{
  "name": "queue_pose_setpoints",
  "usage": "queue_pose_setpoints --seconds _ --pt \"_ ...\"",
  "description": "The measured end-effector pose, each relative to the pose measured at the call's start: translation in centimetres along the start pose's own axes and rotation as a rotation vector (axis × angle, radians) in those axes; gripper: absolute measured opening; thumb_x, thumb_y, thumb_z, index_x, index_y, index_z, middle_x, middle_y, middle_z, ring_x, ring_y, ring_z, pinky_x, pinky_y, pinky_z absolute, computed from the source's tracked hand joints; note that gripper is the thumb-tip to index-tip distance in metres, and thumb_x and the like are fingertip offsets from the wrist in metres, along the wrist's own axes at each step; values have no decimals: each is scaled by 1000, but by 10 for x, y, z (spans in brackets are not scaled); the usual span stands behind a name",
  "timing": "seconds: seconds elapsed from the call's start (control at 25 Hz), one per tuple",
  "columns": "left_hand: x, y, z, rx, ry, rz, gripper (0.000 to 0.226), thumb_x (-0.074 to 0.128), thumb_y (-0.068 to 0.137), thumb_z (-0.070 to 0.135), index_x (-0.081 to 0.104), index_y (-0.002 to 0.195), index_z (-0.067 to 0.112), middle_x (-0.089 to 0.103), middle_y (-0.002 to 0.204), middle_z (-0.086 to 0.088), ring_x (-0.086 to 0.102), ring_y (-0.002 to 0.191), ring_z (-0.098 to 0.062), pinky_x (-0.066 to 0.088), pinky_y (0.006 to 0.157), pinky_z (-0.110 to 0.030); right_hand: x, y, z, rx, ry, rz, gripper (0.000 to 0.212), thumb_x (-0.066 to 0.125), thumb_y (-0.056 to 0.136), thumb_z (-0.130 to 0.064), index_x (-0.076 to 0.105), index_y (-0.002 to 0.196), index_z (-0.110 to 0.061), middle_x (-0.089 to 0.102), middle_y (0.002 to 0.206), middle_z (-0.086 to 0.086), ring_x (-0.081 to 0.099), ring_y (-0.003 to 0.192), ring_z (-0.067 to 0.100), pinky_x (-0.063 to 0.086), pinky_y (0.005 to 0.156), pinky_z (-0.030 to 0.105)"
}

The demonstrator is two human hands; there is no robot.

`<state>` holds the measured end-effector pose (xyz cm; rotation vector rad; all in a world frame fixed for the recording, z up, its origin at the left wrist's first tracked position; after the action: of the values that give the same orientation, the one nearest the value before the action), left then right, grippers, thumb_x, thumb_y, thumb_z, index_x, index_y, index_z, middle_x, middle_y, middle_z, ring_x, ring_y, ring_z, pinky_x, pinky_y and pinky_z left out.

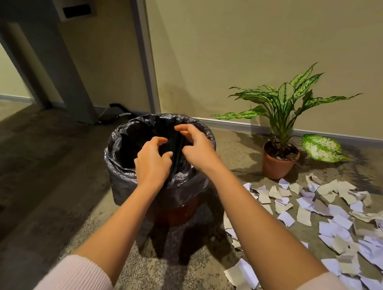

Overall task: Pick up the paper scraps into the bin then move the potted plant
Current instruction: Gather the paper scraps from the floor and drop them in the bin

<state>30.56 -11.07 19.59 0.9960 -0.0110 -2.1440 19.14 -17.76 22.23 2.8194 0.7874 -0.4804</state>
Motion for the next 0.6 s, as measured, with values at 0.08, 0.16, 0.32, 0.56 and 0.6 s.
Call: queue_pose_setpoints --seconds 0.08,0.16,0.32,0.56,0.6 --pt "-1 -3 4 34 12 12 32 63 89 20 60 121 22 65 122 -1 59 114 -21 46 98 -48 -6 -3 0 -20 81 60 58 43 79 13 56 123 -23 55 135 8 46 133 19 47 100 37" --pt "-2 -6 11 68 -9 26 30 61 90 18 61 120 22 66 119 0 60 113 -20 46 98 -48 -17 -7 5 -14 126 131 50 45 80 12 60 117 -19 61 126 8 52 126 19 46 100 35" --pt "12 -26 48 207 -81 3 31 60 89 18 62 120 21 66 118 3 60 112 -18 48 96 -44 -48 -23 26 3 99 218 42 50 81 9 63 109 -19 65 115 6 58 117 18 51 97 41" --pt "65 -75 94 382 -100 -146 30 60 89 16 61 119 21 64 116 2 58 110 -19 48 94 -40 -102 -72 66 92 -35 286 29 60 85 1 66 108 -16 69 106 6 62 102 17 53 83 32" --pt "77 -87 96 384 -96 -184 30 60 89 16 61 119 21 64 118 2 57 112 -18 47 96 -38 -112 -83 77 120 -60 298 27 62 84 0 67 106 -16 70 103 5 63 98 16 52 82 28"
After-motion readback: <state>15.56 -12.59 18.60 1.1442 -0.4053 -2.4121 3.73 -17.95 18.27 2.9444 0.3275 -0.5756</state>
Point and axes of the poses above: each hand's wrist, its own y-axis towards the middle knuckle, its own x-axis out of the palm, z = x × y, the point moved 2 cm from there along y, towards the middle knuckle
